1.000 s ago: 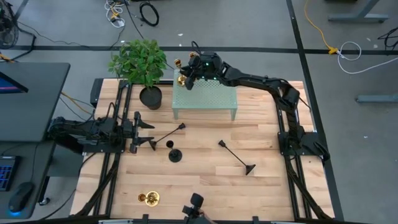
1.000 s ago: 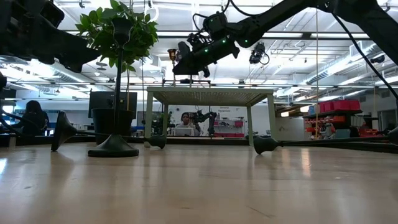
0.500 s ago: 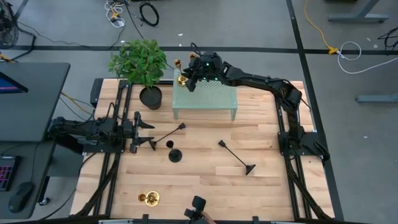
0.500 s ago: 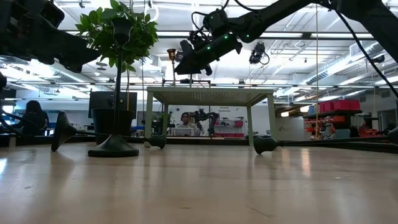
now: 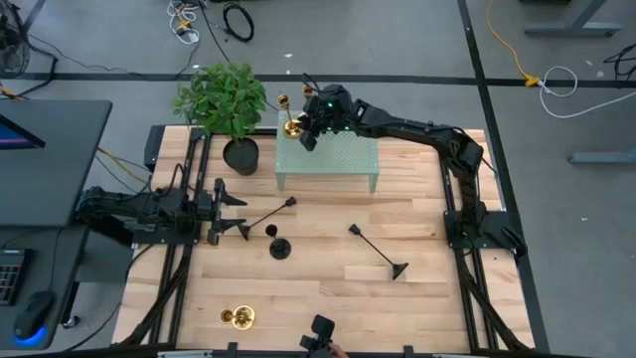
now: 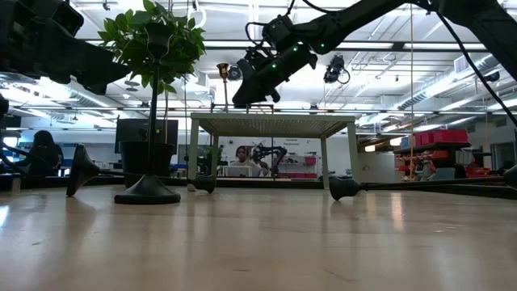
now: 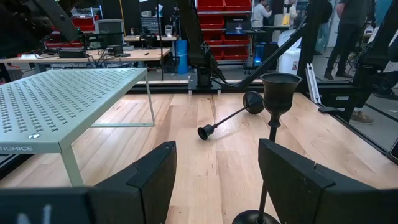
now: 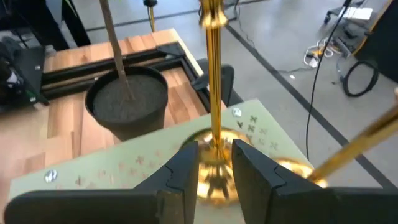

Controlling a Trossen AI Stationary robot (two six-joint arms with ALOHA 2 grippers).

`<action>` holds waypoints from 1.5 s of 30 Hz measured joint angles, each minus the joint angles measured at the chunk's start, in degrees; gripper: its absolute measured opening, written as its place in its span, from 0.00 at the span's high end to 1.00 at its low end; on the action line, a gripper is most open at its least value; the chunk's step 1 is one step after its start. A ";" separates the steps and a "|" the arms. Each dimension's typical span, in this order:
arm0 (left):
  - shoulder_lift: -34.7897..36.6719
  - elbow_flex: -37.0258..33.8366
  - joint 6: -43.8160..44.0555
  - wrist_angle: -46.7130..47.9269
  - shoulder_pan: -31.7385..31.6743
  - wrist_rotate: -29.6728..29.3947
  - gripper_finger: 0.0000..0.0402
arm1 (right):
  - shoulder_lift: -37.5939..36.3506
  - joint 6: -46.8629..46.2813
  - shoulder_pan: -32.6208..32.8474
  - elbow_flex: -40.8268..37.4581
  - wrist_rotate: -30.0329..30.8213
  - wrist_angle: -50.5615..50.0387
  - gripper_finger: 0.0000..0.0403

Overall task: Pick & Place candle stick holders
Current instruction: Put the right black candle holder on the shelf

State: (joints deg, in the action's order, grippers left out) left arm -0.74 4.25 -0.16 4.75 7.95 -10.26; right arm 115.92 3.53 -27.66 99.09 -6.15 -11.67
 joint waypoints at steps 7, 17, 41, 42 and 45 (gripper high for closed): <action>0.01 0.02 0.06 0.02 0.01 0.00 0.44 | -2.83 0.21 0.56 0.00 0.82 -5.41 0.76; 0.01 0.00 0.06 0.03 0.00 0.02 0.44 | -7.20 0.98 6.28 0.00 3.95 -18.16 0.76; 0.01 0.02 2.53 -0.02 -0.01 0.00 0.44 | -9.20 -12.13 29.75 -0.04 20.10 -40.26 0.76; 0.01 0.00 2.53 -0.02 0.00 0.00 0.44 | -9.20 -13.26 30.80 -0.04 20.97 -41.08 0.76; 0.01 0.00 2.53 -0.02 0.01 0.00 0.44 | -9.20 -17.65 33.93 -0.04 24.12 -44.82 0.76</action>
State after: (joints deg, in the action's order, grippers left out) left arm -0.73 4.25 2.37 4.73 7.97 -10.26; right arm 106.72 -14.12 6.27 99.04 17.97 -56.49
